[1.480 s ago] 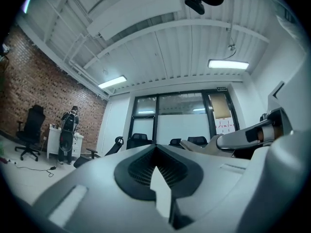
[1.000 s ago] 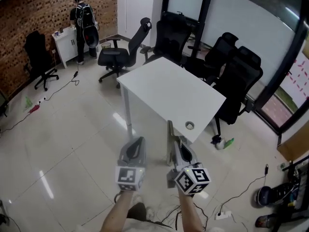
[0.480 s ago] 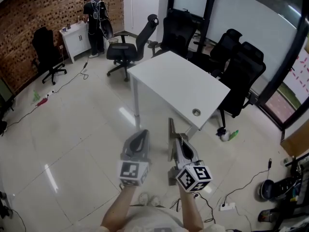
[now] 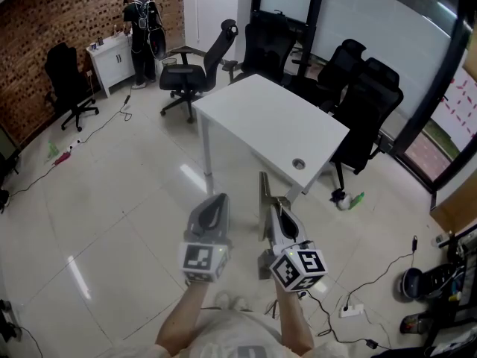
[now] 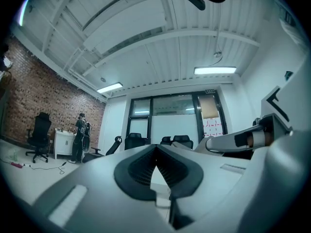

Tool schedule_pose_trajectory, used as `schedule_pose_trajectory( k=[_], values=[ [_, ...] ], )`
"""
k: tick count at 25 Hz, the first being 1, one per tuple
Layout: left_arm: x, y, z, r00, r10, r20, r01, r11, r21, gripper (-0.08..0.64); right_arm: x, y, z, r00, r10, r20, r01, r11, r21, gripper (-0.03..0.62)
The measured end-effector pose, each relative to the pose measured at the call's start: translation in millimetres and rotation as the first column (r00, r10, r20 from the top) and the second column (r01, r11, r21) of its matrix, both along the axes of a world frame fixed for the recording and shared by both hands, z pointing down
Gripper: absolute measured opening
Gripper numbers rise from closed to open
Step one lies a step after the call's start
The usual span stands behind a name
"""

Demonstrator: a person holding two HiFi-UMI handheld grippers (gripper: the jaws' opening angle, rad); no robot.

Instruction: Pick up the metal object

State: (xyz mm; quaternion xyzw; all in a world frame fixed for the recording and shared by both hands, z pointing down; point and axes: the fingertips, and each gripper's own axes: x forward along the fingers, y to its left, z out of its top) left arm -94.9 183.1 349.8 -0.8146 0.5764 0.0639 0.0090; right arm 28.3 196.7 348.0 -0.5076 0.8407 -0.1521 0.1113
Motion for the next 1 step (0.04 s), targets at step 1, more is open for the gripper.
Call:
schedule_pose_trajectory(
  k=[1],
  values=[
    [-1.4, -0.1, 1.2, 1.000, -0.001, -0.005, 0.001, 1.000, -0.006, -0.003, -0.3, -0.3, -2.5, 1.000, 0.001, -0.001, -0.001, 1.000, 0.001, 0.034]
  ],
)
